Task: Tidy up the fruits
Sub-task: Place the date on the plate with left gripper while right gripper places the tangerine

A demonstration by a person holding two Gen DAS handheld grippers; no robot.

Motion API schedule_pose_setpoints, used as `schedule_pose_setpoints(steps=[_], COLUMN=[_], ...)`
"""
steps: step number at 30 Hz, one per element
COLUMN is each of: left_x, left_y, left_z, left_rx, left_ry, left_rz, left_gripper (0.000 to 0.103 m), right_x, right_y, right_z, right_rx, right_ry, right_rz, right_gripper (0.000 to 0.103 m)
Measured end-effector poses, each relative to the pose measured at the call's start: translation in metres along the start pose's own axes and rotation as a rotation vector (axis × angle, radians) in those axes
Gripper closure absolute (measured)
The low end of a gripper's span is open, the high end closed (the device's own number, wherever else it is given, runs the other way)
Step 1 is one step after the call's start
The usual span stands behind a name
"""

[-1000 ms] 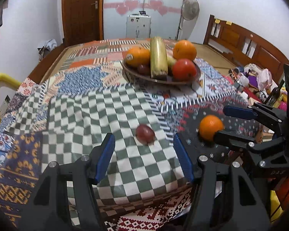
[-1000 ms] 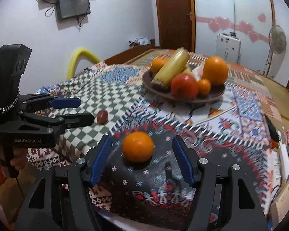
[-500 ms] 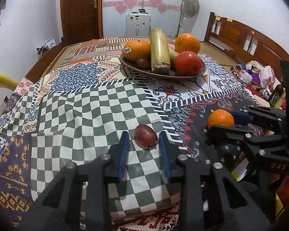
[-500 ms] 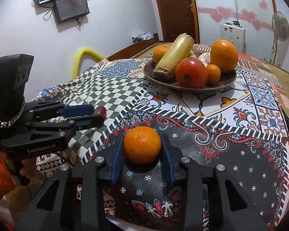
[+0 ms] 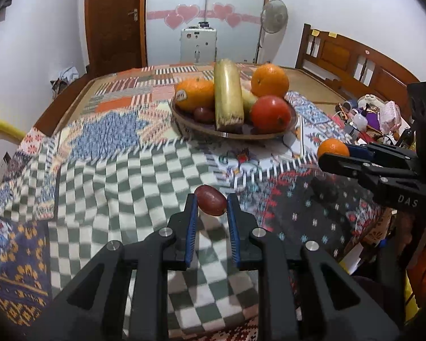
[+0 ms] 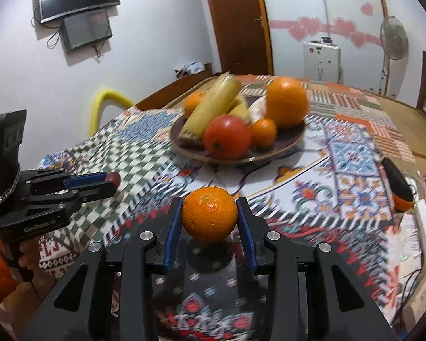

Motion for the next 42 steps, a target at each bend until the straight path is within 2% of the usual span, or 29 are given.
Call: schedule_pose_setpoints(steps=[7, 15, 26, 42], left_x=[0.000, 0.016, 0.059, 0.080], left_y=[-0.033, -0.062, -0.079, -0.083], left_z=[0.001, 0.001, -0.002, -0.001], left_rx=[0.002, 0.013, 0.030, 0.020], left_ry=[-0.004, -0.016, -0.016, -0.026], left_rz=[-0.070, -0.096, -0.043, -0.013], left_gripper=[0.083, 0.083, 0.083, 0.081], right_x=[-0.010, -0.007, 0.033, 0.056], right_y=[-0.023, -0.049, -0.073, -0.077], right_z=[-0.018, -0.040, -0.038, -0.037], right_rx=[-0.016, -0.033, -0.080, -0.116], right_ry=[0.058, 0.104, 0.058, 0.075], right_rz=[-0.065, -0.100, -0.046, 0.012], right_gripper=[0.068, 0.068, 0.068, 0.068])
Point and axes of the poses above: each gripper's, at about its wrist camera, not at the fingertips, and x roughly the way its jaws point, z to its left, y to its underside, the point moved 2 cm from there along x, roughly the way its jaws point, and after that the axes turned 7 degrees about -y, right-handed, at the moved point
